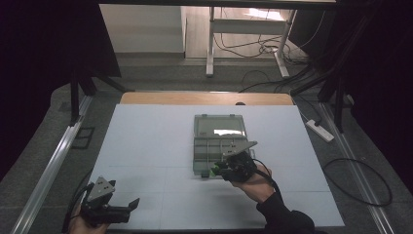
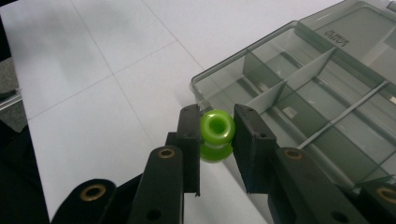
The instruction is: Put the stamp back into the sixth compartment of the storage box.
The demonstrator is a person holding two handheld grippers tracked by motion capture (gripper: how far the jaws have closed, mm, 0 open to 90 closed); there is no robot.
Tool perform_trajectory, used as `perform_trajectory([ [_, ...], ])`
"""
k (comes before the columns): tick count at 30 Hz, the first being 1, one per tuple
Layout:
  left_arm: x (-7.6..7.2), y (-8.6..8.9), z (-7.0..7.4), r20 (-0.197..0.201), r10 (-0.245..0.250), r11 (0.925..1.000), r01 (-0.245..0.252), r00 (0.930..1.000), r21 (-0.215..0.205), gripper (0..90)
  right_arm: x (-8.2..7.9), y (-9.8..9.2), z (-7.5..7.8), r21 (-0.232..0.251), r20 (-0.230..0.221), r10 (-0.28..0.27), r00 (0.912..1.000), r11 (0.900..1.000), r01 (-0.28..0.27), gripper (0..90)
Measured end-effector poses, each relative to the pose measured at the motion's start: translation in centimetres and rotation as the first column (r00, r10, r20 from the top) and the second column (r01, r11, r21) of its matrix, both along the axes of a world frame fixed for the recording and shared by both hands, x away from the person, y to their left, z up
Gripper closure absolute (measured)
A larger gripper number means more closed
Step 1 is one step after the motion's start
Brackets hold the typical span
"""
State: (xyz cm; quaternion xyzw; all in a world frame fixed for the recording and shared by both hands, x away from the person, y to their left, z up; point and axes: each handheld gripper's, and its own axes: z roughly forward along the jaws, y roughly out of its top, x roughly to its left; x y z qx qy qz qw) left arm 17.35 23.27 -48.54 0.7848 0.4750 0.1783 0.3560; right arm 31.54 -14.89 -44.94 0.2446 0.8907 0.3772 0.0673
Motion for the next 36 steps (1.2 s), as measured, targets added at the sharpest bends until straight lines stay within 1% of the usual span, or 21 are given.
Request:
perform_trajectory([
  [14, 0.0, 0.0, 0.0, -0.002, 0.004, 1.0, -0.004, 1.0, -0.004, 1.1, 1.6, 0.3, 0.3, 0.0, 0.017, -0.026, 0.9995, 1.0, 0.026, 72.4],
  [29, 0.0, 0.1, 0.0, -0.004, 0.006, 1.0, -0.006, 1.0, -0.005, 1.2, 3.1, 0.5, -0.4, -0.031, 0.036, -0.059, 0.9976, 0.998, 0.06, 72.4],
  [33, 0.0, 0.1, 0.0, -0.004, 0.006, 1.0, -0.006, 1.0, -0.005, 1.3, 3.6, 0.6, -0.8, -0.046, 0.045, -0.07, 0.9965, 0.996, 0.072, 72.4],
  [36, 0.0, 0.1, 0.0, -0.004, 0.006, 1.0, -0.006, 1.0, -0.006, 1.3, 3.7, 0.8, -1.0, -0.058, 0.054, -0.067, 0.9963, 0.996, 0.07, 72.4],
])
